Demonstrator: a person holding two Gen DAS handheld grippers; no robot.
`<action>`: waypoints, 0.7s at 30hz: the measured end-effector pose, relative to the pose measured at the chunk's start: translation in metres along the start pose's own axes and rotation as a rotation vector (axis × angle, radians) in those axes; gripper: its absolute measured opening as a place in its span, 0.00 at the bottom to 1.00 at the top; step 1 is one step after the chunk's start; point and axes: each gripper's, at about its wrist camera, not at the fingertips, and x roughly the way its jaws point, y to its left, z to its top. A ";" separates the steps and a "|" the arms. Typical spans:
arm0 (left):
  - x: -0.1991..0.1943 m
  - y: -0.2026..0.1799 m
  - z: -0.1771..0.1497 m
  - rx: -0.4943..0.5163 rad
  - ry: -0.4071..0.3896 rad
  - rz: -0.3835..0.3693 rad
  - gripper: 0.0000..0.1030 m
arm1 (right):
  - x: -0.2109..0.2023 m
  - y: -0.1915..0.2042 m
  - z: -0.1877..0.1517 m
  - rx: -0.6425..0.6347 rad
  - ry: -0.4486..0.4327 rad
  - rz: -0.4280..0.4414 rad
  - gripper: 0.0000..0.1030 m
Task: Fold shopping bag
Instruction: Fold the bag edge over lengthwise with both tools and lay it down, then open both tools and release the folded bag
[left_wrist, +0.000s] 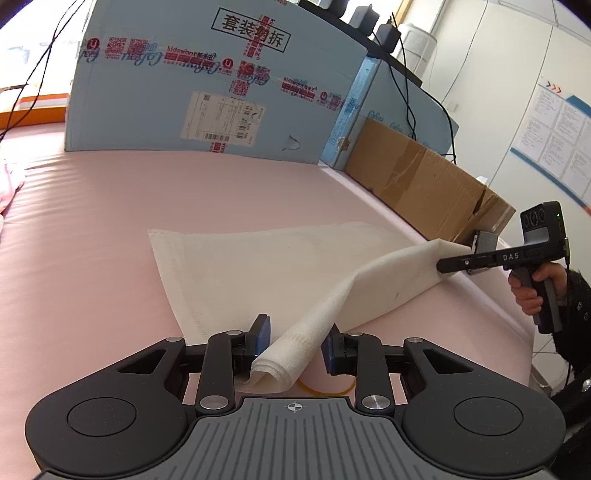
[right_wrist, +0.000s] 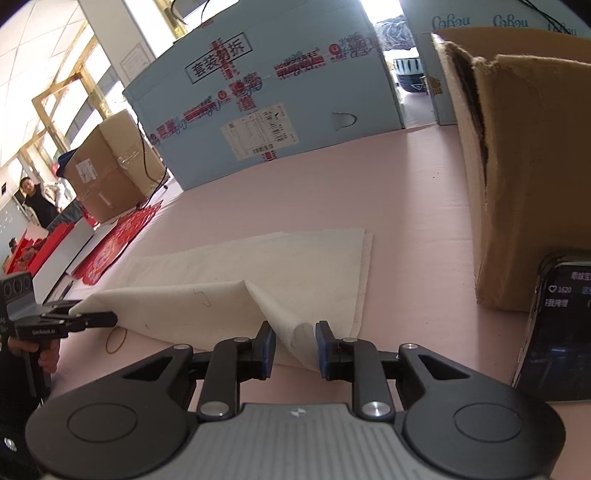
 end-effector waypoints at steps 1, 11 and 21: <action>0.000 0.000 0.000 0.002 -0.002 0.002 0.24 | 0.000 -0.001 0.001 0.003 -0.010 -0.011 0.25; -0.014 0.008 -0.005 -0.081 -0.077 -0.028 0.26 | 0.024 0.044 0.000 -0.337 -0.025 -0.357 0.16; -0.021 0.011 -0.007 -0.107 -0.088 0.151 0.28 | 0.035 0.068 -0.012 -0.513 -0.048 -0.506 0.16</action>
